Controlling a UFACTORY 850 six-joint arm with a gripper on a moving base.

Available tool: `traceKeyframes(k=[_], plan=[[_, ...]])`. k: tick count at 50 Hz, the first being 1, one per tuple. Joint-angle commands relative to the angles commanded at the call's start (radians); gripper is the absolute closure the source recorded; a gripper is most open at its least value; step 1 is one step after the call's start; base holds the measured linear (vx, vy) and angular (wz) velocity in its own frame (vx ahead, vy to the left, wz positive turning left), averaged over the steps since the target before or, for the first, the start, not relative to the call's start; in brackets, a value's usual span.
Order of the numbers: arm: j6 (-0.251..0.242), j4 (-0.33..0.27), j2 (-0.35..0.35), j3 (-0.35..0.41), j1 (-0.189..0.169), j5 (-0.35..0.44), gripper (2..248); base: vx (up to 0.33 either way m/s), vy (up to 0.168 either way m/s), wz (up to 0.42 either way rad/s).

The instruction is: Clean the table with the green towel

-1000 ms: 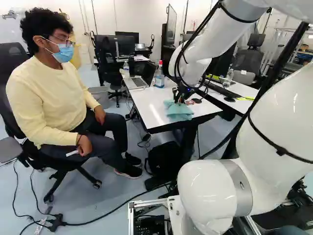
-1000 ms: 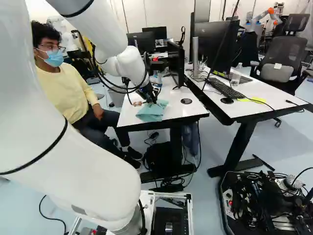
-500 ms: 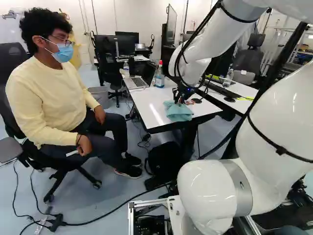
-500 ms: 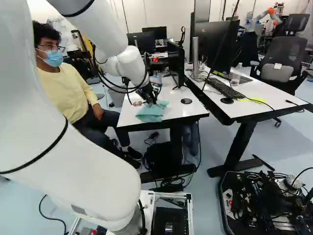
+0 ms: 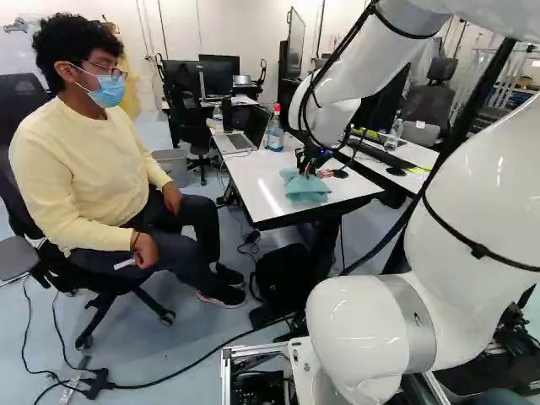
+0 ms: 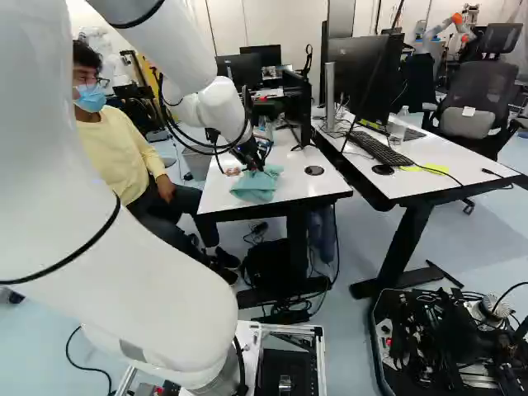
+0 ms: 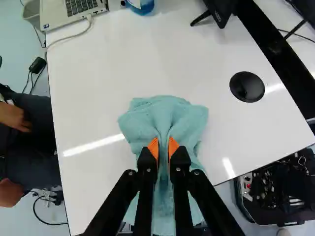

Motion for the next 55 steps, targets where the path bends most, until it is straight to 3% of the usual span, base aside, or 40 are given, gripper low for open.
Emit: traceKeyframes(k=[24, 55], plan=[[0.000, -0.047, -0.070, -0.069, 0.083, 0.047, 206, 0.000, 0.000, 0.000], [0.000, -0.051, -0.179, -0.183, 0.180, 0.079, 206, 0.000, 0.000, 0.000]])
